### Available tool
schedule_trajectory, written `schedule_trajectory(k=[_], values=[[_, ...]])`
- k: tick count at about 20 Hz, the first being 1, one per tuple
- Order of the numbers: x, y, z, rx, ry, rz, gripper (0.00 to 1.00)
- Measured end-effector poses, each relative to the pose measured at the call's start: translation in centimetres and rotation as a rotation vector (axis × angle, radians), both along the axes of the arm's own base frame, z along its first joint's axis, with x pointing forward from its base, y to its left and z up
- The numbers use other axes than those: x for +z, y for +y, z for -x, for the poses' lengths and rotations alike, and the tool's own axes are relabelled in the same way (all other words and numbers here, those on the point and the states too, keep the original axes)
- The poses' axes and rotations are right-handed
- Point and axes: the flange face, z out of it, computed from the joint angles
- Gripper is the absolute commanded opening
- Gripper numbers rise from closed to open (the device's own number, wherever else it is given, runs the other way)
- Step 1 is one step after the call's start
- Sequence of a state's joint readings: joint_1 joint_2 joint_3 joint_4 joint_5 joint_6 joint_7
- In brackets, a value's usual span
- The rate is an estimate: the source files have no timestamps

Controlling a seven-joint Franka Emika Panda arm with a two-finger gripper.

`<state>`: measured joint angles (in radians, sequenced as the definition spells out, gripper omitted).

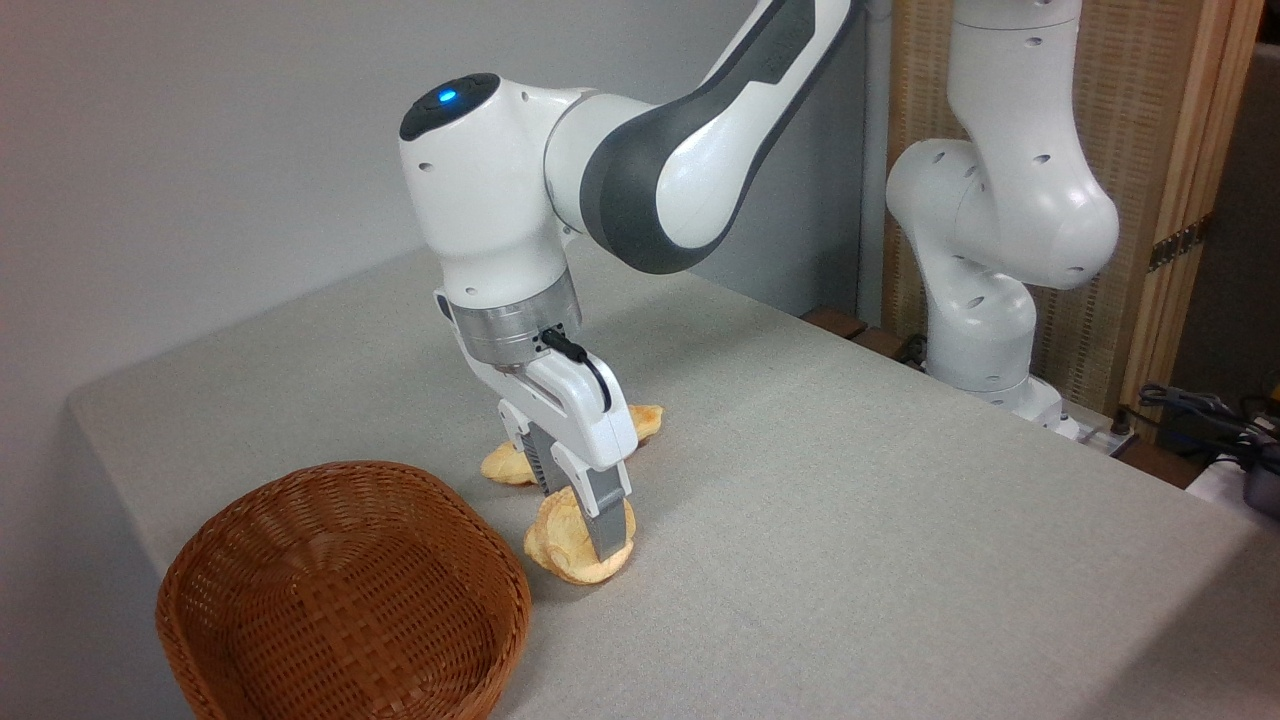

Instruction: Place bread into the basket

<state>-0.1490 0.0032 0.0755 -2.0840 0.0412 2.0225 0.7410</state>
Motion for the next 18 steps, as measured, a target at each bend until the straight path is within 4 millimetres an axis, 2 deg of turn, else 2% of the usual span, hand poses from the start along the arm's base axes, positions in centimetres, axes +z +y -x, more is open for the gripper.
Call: schedule_trajectory(k=[5,13,18], values=[[0.4,0.0,-0.1,0.0,-0.008,0.001,0.21],[5.9,-0.9,-0.4,-0.015,-0.104,0.014,0.21],[7.0,-1.1,-0.6,-0.014,-0.12,0.025,0.21]])
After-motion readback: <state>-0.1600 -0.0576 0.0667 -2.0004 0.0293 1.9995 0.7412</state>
